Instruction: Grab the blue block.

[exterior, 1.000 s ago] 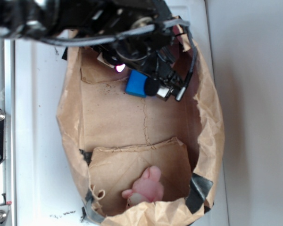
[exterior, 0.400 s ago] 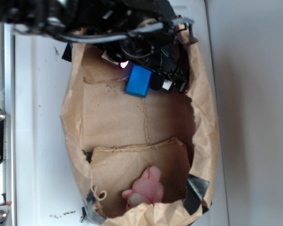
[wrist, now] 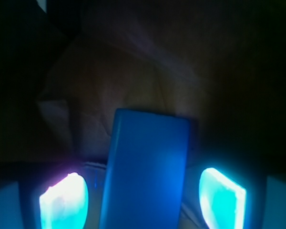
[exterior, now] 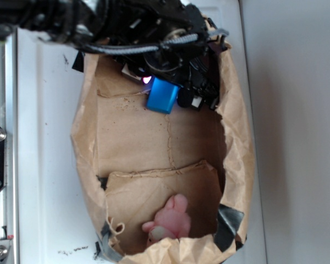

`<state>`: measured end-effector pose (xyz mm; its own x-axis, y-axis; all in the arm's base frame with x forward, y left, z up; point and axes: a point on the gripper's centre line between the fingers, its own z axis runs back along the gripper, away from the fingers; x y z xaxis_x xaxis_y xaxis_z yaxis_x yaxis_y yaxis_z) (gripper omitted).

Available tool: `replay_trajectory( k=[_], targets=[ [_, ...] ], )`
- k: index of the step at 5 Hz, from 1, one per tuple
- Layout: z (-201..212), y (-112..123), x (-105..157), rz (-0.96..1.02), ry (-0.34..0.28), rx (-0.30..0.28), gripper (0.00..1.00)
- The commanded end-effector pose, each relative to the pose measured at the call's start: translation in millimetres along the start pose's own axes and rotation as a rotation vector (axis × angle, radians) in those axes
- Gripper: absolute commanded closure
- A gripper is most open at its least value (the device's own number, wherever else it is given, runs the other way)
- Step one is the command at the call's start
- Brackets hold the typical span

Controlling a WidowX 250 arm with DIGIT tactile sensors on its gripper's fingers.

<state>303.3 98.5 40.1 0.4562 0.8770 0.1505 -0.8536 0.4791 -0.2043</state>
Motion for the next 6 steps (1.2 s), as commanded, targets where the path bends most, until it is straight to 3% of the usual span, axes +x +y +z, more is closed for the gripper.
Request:
replay_trajectory(
  k=[1, 2, 4, 6],
  targets=[
    [-5.1, -4.0, 6.1, -0.018, -0.048, 0.008, 0.0],
    [5.6, -1.0, -2.4, -0.031, -0.048, -0.018, 1.0],
    [34.8, 0.9, 18.8, -0.151, -0.04, -0.06, 1.0],
    [82.6, -8.7, 5.6, -0.394, -0.062, -0.059, 1.0]
  ],
)
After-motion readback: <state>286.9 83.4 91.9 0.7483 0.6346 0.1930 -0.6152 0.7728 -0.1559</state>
